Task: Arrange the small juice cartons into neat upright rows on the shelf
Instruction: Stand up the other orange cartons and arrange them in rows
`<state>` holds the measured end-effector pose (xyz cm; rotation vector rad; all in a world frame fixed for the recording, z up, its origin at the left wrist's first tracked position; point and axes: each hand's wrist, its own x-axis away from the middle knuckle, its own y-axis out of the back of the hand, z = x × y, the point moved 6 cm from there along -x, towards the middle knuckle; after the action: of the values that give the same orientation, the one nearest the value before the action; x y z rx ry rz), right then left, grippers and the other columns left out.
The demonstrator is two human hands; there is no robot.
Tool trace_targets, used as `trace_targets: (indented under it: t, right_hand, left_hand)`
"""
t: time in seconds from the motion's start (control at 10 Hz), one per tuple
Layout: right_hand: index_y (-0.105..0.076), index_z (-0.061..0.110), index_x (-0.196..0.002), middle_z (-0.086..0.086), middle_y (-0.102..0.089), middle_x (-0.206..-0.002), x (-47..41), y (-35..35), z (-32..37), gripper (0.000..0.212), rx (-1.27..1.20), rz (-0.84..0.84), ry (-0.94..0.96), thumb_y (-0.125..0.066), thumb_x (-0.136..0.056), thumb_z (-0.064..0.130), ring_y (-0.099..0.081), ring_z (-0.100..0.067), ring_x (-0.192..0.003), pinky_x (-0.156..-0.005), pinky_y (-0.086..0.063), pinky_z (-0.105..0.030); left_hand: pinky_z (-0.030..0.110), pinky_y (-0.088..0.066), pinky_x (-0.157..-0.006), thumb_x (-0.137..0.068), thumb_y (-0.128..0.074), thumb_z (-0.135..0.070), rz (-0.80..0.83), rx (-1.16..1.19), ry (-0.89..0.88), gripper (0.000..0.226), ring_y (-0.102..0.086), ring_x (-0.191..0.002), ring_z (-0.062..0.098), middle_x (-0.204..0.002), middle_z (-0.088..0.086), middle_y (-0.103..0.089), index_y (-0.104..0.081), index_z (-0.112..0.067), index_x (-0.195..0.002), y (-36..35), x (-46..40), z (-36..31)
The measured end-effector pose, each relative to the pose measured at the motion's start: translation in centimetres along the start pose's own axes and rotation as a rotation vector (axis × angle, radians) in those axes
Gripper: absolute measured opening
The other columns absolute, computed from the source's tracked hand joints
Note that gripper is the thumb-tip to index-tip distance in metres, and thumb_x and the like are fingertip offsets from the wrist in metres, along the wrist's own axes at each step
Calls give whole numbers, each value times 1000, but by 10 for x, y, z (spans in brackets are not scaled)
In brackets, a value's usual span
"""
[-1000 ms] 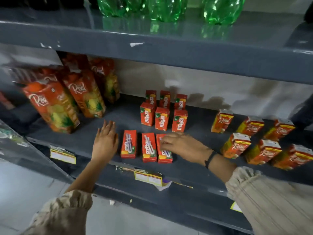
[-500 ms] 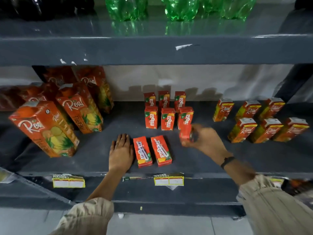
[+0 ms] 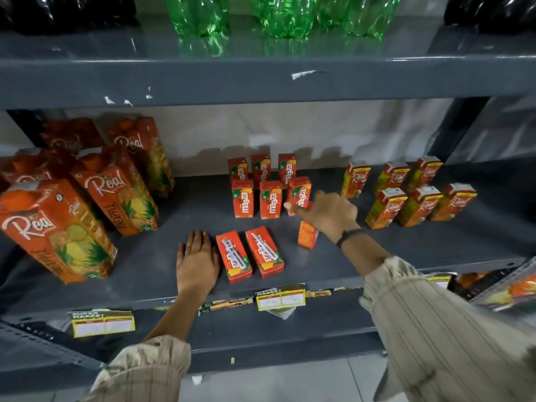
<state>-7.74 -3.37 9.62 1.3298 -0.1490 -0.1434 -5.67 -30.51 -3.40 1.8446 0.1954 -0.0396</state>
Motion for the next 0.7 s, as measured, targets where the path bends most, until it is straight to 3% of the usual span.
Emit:
trace_targets:
  t: [0.1, 0.2, 0.3, 0.5, 0.6, 0.7]
  right_hand:
    - [-63, 13, -97, -8, -68, -104, -12, -2, 11, 32, 61, 110, 99, -61, -80, 40, -64, -32, -96, -68, -47, -34]
    - [-60, 13, -115, -13, -65, -116, -20, 8, 11, 41, 158, 194, 325, -72, -76, 16, -62, -32, -105, -81, -51, -37]
    - [-60, 21, -119, -10, -62, -125, -22, 14, 11, 50, 178, 272, 494, -75, -74, 6, -58, -27, -113, -89, -48, -35]
    - [-54, 26, -123, -8, -58, -129, -18, 3, 12, 53, 354, 262, 651, -72, -77, 6, -56, -28, -115, -91, -50, -41]
    - [-52, 22, -126, -4, -57, -130, -3, 9, 23, 56, 416, 98, 800, -72, -76, 8, -50, -25, -121, -94, -48, -41]
    - [-62, 19, -113, -4, -66, -116, 34, -4, 52, 43, 475, -147, 1151, -70, -74, 3, -56, -25, -114, -91, -50, -43]
  left_hand:
    - [46, -17, -117, -95, -33, -27, -6, 2, -3, 49, -21, -141, 27, -150, 15, -31, -31, -6, -139, 2, 0, 0]
    - [46, -17, -117, -95, -33, -27, -3, -3, -3, 49, -21, -141, 27, -150, 14, -31, -31, -7, -139, 2, 1, 0]
    - [45, -15, -117, -95, -32, -27, 3, -4, 0, 49, -19, -142, 26, -151, 13, -29, -29, -7, -140, 2, 1, 1]
    - [44, -15, -117, -95, -32, -27, -1, -3, -1, 49, -19, -142, 26, -151, 13, -29, -29, -8, -140, 3, 2, -1]
    - [45, -16, -117, -95, -32, -27, 1, -3, -3, 49, -19, -142, 26, -151, 14, -29, -29, -7, -140, 2, 1, -1]
    - [45, -16, -117, -95, -33, -27, -3, 2, -4, 49, -20, -142, 27, -151, 14, -30, -30, -7, -140, 2, 2, 0]
